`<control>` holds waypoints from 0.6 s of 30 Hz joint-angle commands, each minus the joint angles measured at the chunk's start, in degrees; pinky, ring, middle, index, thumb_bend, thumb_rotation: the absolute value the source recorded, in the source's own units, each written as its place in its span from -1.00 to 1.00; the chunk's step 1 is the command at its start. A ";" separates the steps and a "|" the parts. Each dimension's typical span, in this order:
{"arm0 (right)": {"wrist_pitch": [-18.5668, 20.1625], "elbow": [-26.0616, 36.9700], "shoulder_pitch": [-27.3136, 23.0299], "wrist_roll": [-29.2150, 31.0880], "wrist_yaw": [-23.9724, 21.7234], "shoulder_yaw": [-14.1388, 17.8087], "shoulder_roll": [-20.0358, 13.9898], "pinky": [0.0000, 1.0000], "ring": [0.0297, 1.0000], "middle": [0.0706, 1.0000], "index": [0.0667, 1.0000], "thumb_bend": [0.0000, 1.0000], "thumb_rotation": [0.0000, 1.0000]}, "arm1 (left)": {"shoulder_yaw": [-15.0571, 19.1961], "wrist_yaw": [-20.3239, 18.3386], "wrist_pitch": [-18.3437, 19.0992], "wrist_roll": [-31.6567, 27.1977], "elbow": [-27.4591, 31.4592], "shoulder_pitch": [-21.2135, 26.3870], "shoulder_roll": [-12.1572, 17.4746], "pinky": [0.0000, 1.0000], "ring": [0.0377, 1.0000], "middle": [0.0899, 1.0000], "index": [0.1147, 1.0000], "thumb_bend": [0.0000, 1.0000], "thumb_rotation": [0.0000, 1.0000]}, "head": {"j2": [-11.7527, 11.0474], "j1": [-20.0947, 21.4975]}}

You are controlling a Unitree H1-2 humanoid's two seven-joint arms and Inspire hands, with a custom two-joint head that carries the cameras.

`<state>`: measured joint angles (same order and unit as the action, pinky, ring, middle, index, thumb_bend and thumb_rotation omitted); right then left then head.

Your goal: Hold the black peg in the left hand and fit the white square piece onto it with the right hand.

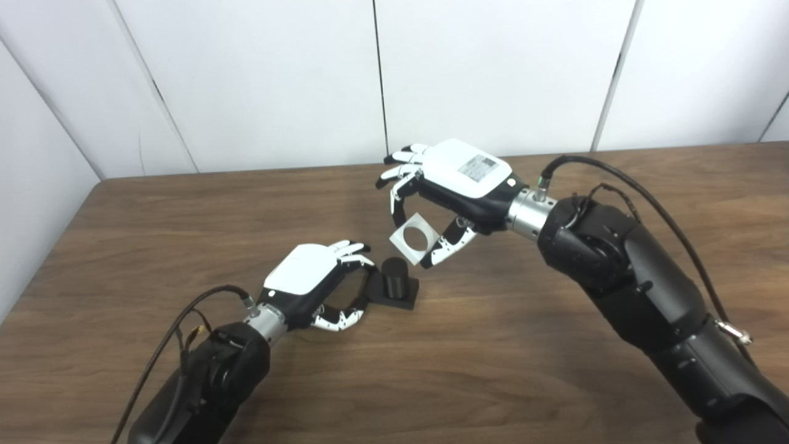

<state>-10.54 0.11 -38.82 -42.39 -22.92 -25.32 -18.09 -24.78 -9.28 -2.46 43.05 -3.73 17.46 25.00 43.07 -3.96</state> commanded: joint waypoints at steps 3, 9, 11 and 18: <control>-2.51 -1.16 -5.15 -0.61 1.28 -0.46 1.71 0.83 0.86 0.63 -0.11 0.04 -0.71 | -2.21 -4.65 1.09 1.36 -2.19 -1.66 0.47 0.66 0.86 0.82 0.35 0.53 -0.49 | 0.01 -0.22; -3.28 -3.74 -6.59 -1.03 1.18 -1.01 2.20 0.86 0.87 0.64 -0.11 0.04 -0.71 | -2.48 -4.89 1.27 1.52 -2.17 -1.60 0.41 0.66 0.87 0.83 0.35 0.52 -0.47 | -0.10 -0.44; -3.59 -4.26 -6.90 -1.03 1.24 -1.17 2.18 0.85 0.87 0.65 -0.11 0.04 -0.71 | -2.51 -5.10 1.50 1.45 -2.19 -1.57 0.37 0.67 0.88 0.83 0.36 0.51 -0.46 | -0.12 -0.45; -4.35 -5.52 -7.71 -0.89 1.13 -1.38 2.48 0.83 0.85 0.65 -0.11 0.04 -0.71 | -2.58 -4.62 1.29 1.48 -2.75 -1.36 0.14 0.68 0.88 0.83 0.35 0.52 -0.46 | -0.21 -0.77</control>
<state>-13.38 -6.37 -42.48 -43.41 -22.83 -27.26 -16.03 -25.06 -9.26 -2.36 43.13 -3.75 17.67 24.99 42.80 -4.66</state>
